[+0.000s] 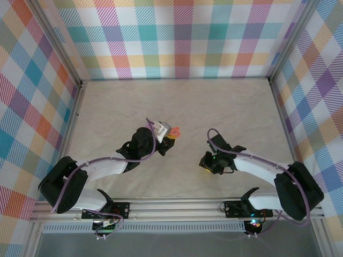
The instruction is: Insert the wireless bluetooth earbuds into the charging case
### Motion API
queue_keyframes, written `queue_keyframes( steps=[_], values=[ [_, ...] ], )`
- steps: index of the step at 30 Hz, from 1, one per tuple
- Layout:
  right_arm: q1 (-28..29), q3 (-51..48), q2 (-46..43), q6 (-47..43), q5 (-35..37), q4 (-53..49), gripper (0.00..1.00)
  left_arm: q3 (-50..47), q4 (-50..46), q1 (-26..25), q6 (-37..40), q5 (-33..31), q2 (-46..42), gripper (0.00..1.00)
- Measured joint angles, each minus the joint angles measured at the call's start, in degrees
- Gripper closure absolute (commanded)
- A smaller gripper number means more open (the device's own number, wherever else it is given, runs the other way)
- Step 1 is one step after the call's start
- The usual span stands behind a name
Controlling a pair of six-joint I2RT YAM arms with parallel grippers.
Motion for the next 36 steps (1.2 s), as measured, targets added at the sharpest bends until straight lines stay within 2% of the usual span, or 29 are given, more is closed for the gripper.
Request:
queue_keyframes(
  steps=[10, 24, 29, 36],
  values=[
    [-4.09, 5.86, 8.66, -4.57, -1.77, -1.16, 0.71, -0.79, -2.21, 0.02, 0.74, 0.2, -2.73, 1.0],
    [-6.75, 15.96, 16.28, -14.99, 0.94, -1.2, 0.71, -1.44, -3.89, 0.0, 1.49, 0.11, -4.0, 1.0],
    [-6.75, 15.91, 14.71, -18.38, 0.33, -2.03, 0.7, -1.49, -5.01, 0.02, 1.92, 0.04, -4.42, 1.0],
    [-6.8, 14.84, 4.37, -22.53, 0.83, -3.23, 0.7, -1.49, -5.22, 0.02, 1.92, 0.09, -4.66, 1.0]
  ],
)
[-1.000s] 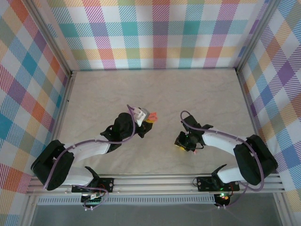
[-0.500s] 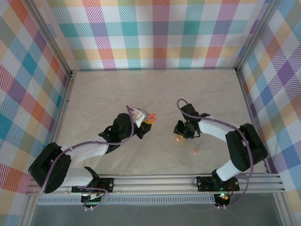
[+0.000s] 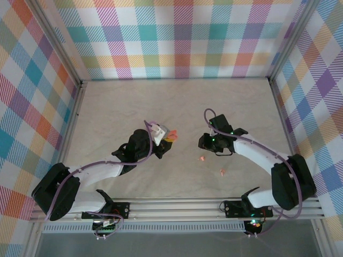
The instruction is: Insert the wireless bluetooth earbuds into the charging case
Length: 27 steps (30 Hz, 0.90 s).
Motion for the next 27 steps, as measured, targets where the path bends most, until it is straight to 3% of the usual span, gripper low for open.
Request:
queue_keyframes(
  steps=[7, 27],
  values=[
    [0.0, -4.74, 0.31, -1.95, -0.17, -0.42, 0.7, 0.0, -0.02, 0.0, 0.0, 0.61, 0.0, 1.0],
    [0.0, -5.16, 7.78, -4.94, -2.99, 2.32, 0.71, 0.0, -1.33, -0.02, -0.02, 1.25, -0.42, 1.0]
  ],
)
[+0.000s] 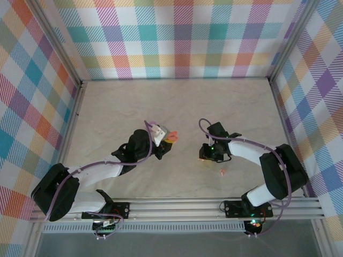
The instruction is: Insert the wireless bluetooth earbuds into the charging case
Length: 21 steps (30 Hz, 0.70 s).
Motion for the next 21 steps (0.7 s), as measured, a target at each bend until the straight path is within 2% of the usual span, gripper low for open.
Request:
queue_keyframes(
  steps=[5, 12, 21],
  values=[
    [0.0, -0.04, 1.01, -0.04, -0.44, 0.28, 0.72, 0.0, 0.0, 0.0, 0.02, 0.0, 0.0, 1.0],
    [0.2, 0.2, 1.05, -1.51, -0.46, 0.15, 0.8, 0.0, -0.02, 0.0, 0.04, 0.02, -0.2, 1.0],
    [0.61, 3.58, -1.7, -7.52, 0.46, -4.48, 0.82, -0.13, 0.07, 0.0, 0.92, 2.05, -2.93, 1.0]
  ],
)
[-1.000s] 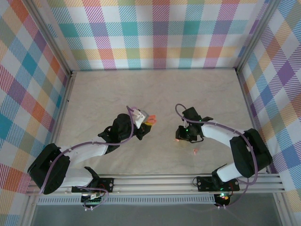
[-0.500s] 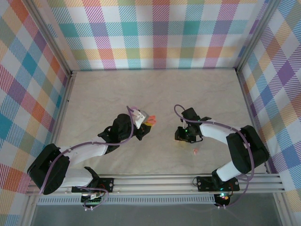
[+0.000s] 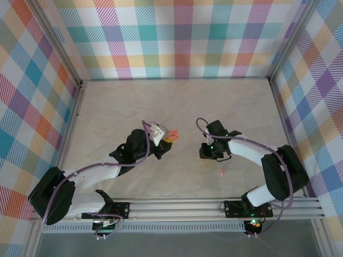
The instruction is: Insert the wireless bluetooth earbuds into the charging case
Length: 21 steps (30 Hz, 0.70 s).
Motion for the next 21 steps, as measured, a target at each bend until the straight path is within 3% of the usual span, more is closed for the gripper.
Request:
queue_keyframes(
  steps=[11, 21],
  values=[
    [1.64, 12.98, -11.82, -11.54, 5.9, -10.6, 0.85, -1.36, 0.39, 0.0, 2.49, 10.16, -2.91, 1.0],
    [11.67, 23.1, -19.85, -22.84, 11.08, -17.09, 0.84, -0.02, 0.46, 0.0, 2.43, 16.98, -2.91, 1.0]
  ],
)
